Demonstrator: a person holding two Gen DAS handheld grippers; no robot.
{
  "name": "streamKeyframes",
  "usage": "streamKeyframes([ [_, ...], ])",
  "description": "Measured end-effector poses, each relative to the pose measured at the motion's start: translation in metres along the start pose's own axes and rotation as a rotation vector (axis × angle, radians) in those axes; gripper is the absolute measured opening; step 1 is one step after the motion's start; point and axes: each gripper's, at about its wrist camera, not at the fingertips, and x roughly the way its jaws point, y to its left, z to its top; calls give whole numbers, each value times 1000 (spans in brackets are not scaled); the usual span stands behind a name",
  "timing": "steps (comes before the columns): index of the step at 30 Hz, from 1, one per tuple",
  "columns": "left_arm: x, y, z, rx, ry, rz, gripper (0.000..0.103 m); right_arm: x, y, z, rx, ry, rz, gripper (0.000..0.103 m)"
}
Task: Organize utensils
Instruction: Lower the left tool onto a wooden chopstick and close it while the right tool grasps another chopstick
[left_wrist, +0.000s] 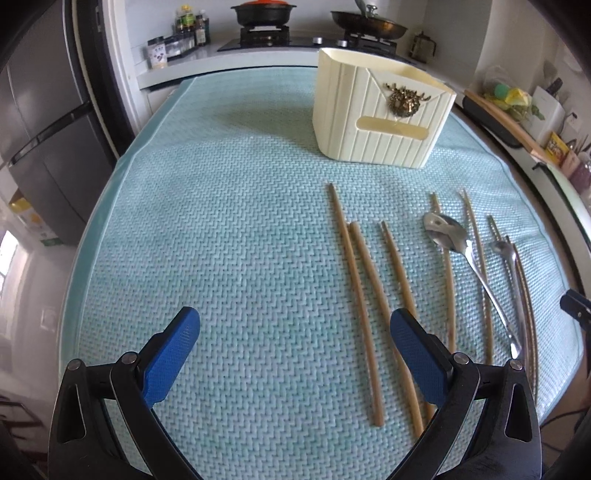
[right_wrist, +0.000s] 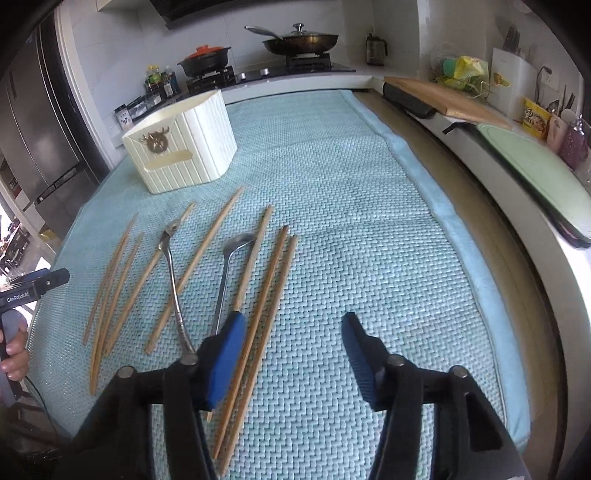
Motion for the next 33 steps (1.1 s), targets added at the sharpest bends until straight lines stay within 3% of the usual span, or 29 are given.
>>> streamKeyframes([
  [8, 26, -5, 4, 25, 45, 22, 102, 66, 13, 18, -64, 109, -20, 33],
  [17, 48, -14, 12, 72, 78, 49, 102, 67, 30, 21, -216, 167, -90, 32],
  [22, 62, -17, 23, 100, 98, 68, 102, 61, 26, 12, -256, 208, -77, 31],
  [29, 86, -6, 55, 100, 140, 56, 103, 73, 11, 39, -166, 299, 15, 32],
  [33, 102, 5, 76, 81, 206, -2, 103, 80, 2, 55, -100, 375, 61, 32],
])
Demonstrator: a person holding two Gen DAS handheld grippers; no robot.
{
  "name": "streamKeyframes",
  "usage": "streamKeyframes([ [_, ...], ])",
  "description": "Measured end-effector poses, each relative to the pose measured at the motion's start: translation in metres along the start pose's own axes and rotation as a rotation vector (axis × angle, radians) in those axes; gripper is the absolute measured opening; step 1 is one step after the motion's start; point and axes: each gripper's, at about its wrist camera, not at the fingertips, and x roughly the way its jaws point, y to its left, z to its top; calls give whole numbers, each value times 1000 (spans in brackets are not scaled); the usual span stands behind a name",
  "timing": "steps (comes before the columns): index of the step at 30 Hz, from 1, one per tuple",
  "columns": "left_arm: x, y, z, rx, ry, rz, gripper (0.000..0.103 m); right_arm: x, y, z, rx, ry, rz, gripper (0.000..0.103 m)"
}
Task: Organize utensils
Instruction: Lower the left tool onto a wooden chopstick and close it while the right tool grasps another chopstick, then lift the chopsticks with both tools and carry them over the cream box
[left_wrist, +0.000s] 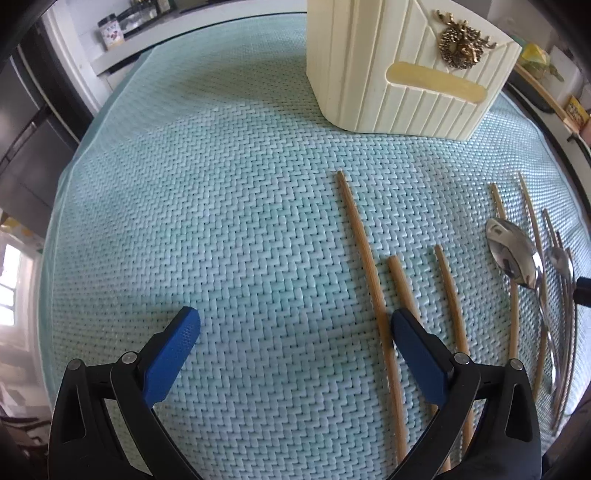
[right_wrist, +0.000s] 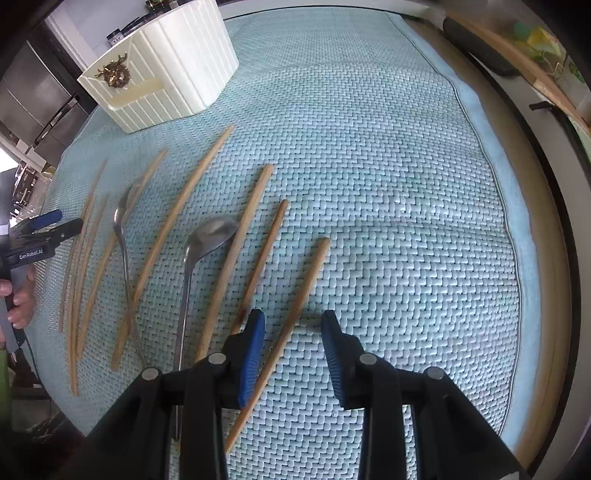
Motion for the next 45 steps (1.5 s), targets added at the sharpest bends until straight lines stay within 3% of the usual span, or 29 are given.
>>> streamKeyframes([
  [4, 12, 10, 28, 2, 37, 2, 103, 3, -8, 18, 70, 27, 21, 32],
  [8, 24, 20, 58, -15, 79, 3, 102, 6, -7, 45, 83, 40, -21, 32],
  [10, 27, 22, 70, -15, 104, 4, 97, 8, -2, 53, 48, 31, -67, 25],
  [12, 27, 20, 81, 6, 118, 2, 85, 12, 11, 65, 21, 18, -113, 11],
  [17, 27, 3, 95, 63, 148, -12, 44, 15, 16, 73, 16, 4, -114, 6],
  [18, 27, 0, 96, 73, 146, -13, 39, 11, 12, 63, 22, -1, -103, 6],
  [20, 27, -4, 97, 83, 141, -25, 19, 9, 7, 57, 36, -14, -77, 6],
  [23, 27, -7, 98, 84, 129, -22, 5, 7, 2, 55, 48, -31, -34, 6],
  [27, 19, 5, 88, 20, 107, -76, 3, -13, -4, 54, 73, -84, 32, 6],
  [30, -4, 17, 81, -17, 46, -112, 3, -42, -4, 51, 83, -149, 76, 6],
  [36, -77, 37, 73, -29, -116, -169, 3, -94, -9, 35, 71, -275, 135, 6],
  [40, -126, 29, 39, -33, -217, -201, 3, -123, -4, 9, 25, -373, 150, 6],
  [45, -171, 16, 21, -48, -308, -226, 3, -161, 9, -13, -26, -479, 152, 6],
])
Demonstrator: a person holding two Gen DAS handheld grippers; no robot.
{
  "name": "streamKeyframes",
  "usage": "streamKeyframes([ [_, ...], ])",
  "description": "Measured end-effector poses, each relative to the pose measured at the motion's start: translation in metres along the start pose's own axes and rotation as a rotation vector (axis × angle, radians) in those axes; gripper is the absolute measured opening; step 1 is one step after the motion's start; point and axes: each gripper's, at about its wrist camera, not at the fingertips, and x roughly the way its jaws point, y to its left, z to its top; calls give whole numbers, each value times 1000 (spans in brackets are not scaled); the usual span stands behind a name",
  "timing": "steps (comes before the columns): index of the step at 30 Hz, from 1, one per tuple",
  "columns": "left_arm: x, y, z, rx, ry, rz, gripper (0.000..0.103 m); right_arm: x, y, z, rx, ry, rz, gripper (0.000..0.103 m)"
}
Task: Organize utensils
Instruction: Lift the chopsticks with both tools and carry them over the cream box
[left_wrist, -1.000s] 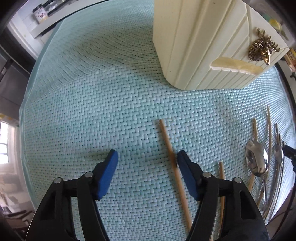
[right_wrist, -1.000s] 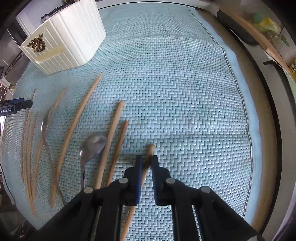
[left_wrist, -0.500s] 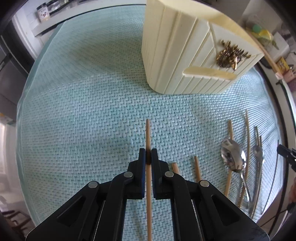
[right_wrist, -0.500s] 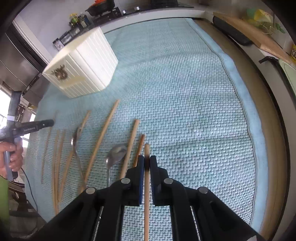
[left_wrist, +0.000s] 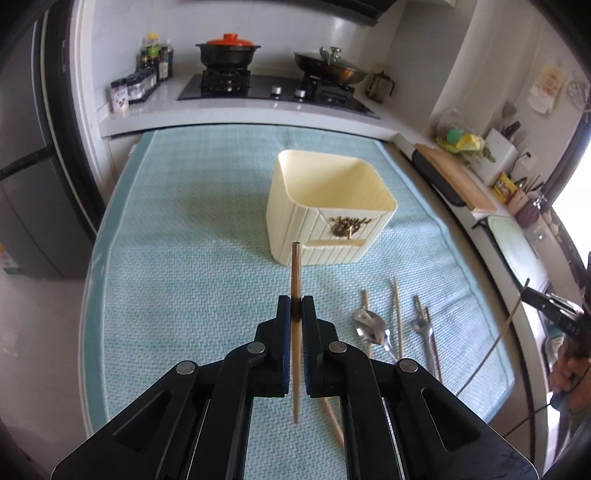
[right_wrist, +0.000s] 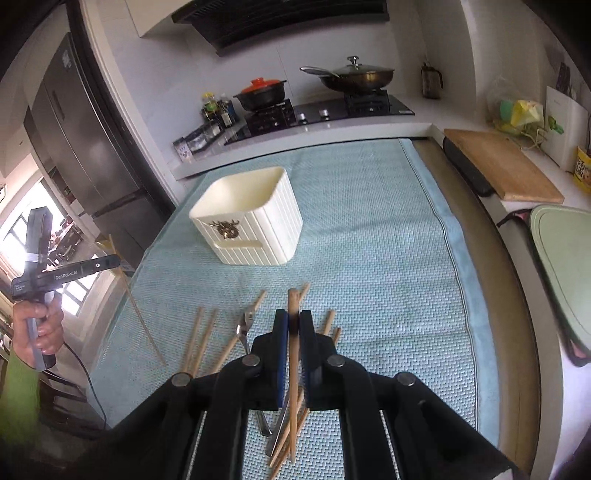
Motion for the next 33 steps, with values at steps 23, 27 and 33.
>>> streamKeyframes([
  [23, -62, -29, 39, 20, -236, -33, 3, -39, 82, 62, -165, -318, 15, 6],
  [27, -64, -31, 72, 16, -276, -36, 3, -34, 97, 96, -198, -357, 23, 6],
  [33, -60, -37, 127, 35, -343, -24, 3, -18, 111, 156, -198, -439, 25, 6],
])
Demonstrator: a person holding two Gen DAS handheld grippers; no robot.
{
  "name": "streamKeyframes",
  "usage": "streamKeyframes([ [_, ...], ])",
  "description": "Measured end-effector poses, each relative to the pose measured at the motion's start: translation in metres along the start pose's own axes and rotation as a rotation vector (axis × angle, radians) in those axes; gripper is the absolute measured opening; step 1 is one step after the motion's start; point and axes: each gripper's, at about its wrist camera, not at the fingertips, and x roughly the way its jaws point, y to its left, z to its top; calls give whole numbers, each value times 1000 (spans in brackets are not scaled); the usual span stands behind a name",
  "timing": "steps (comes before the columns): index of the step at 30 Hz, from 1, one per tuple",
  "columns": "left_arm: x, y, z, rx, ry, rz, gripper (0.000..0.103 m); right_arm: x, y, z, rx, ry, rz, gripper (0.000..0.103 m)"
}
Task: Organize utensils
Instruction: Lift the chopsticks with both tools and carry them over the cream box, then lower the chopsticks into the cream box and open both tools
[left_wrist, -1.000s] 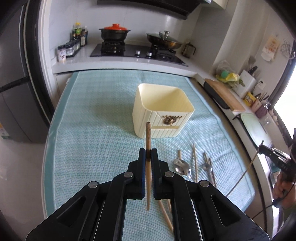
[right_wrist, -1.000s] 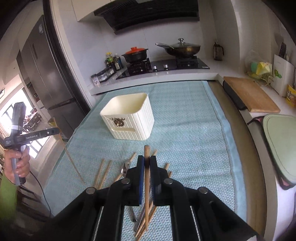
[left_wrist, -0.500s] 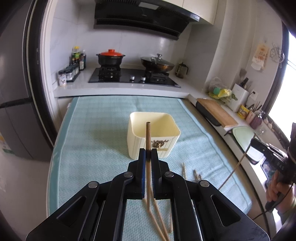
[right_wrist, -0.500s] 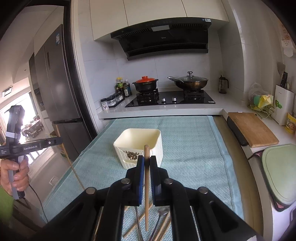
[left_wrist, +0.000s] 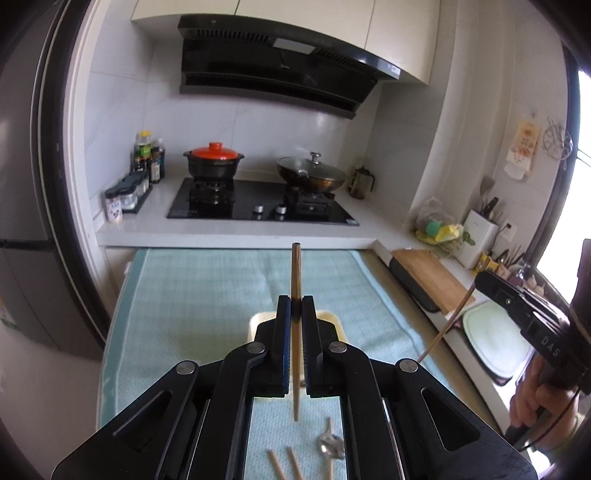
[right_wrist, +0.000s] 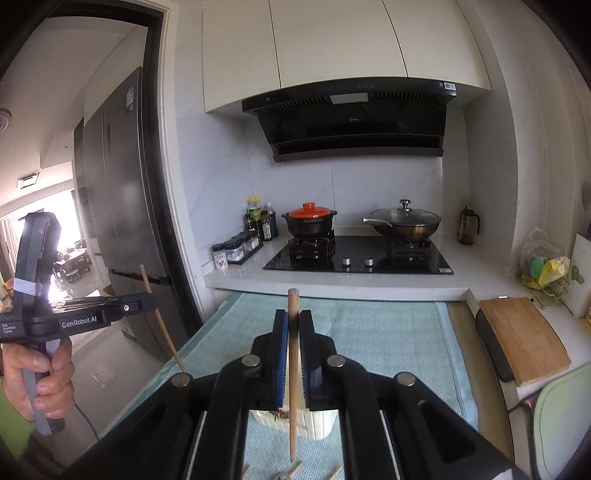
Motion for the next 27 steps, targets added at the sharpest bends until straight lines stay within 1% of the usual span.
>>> streamKeyframes([
  [4, 22, -7, 22, 34, -58, 31, 3, 31, 1, 21, -9, -60, -15, 6],
  [7, 53, -7, 25, 25, -26, 30, 3, 60, 0, 23, -15, -59, -16, 6],
  [9, 76, -4, 20, 2, 12, 19, 3, 83, -3, 16, -6, -20, 1, 6],
  [13, 121, 5, 3, -35, 102, 16, 3, 134, -12, -8, 48, 120, 36, 6],
  [17, 154, 13, -13, -45, 174, 30, 3, 171, -23, -31, 87, 224, 38, 6],
  [21, 172, 12, -21, -34, 207, 45, 3, 194, -30, -41, 101, 279, 32, 6],
  [25, 181, 11, -22, -38, 214, 58, 4, 208, -33, -43, 99, 294, 10, 8],
  [26, 181, 11, -22, -44, 215, 57, 9, 210, -35, -42, 104, 294, 7, 8],
  [27, 180, 11, -22, -49, 215, 58, 13, 209, -37, -41, 107, 295, 1, 11],
])
